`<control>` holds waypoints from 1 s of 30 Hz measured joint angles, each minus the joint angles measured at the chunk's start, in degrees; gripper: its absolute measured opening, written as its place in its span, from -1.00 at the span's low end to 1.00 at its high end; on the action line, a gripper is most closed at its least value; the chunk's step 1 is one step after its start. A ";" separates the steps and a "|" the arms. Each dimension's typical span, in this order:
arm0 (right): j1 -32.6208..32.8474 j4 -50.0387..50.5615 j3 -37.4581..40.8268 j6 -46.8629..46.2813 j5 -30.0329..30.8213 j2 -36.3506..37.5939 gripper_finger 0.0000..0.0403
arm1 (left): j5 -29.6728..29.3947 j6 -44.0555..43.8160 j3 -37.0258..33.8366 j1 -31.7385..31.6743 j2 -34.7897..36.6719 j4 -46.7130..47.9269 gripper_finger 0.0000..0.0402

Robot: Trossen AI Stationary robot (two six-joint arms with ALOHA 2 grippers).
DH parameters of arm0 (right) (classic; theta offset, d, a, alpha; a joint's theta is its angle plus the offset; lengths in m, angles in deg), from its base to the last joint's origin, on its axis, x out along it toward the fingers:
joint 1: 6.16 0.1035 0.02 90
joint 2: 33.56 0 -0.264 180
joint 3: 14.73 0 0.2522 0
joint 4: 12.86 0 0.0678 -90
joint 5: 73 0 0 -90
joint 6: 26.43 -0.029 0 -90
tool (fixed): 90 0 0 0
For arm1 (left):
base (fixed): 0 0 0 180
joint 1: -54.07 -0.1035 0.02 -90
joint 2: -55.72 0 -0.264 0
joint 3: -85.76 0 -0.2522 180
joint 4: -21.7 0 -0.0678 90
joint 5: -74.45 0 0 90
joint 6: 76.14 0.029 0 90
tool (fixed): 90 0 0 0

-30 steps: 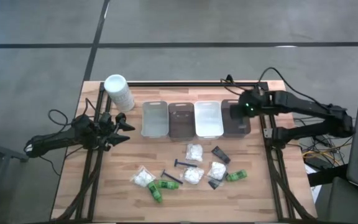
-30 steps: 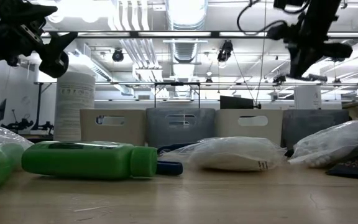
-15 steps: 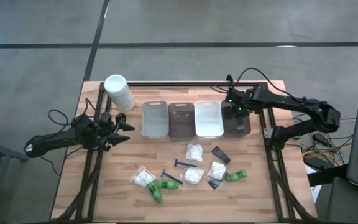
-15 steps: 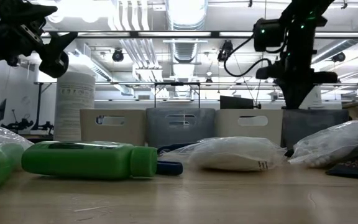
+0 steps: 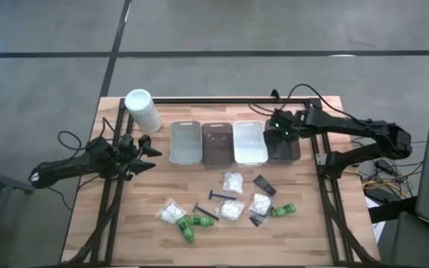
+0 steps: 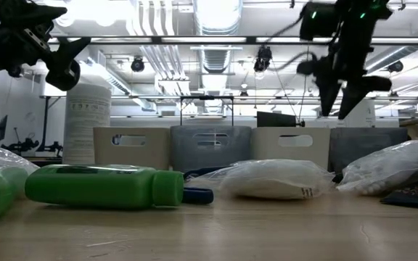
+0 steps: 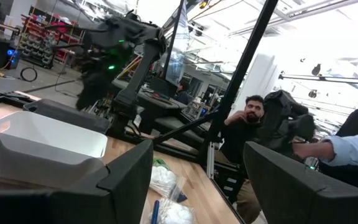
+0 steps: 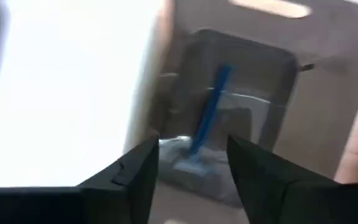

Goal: Pick & Place Travel size toiletries
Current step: Put the right green shampoo into the white bin

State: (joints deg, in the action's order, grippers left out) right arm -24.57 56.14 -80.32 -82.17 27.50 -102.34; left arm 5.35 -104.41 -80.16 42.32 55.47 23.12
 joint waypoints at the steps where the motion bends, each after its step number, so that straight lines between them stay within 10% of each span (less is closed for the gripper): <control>1: 2.26 0.04 0.00 -0.78 0.12 1.32 -0.01 | 0.01 0.00 0.00 0.00 -0.01 0.00 0.28; 14: 40.73 2.61 0.00 -26.16 1.12 -0.82 0.11 | 0.00 0.02 0.00 0.00 0.00 0.00 0.28; 30: 59.42 -1.98 -1.45 -9.01 -16.42 -17.29 0.04 | -0.02 0.00 0.00 0.00 -0.09 -0.02 0.28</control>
State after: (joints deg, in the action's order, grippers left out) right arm 34.85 54.17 -81.77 -91.18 11.08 -119.63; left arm 5.34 -104.41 -80.16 42.32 55.38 23.10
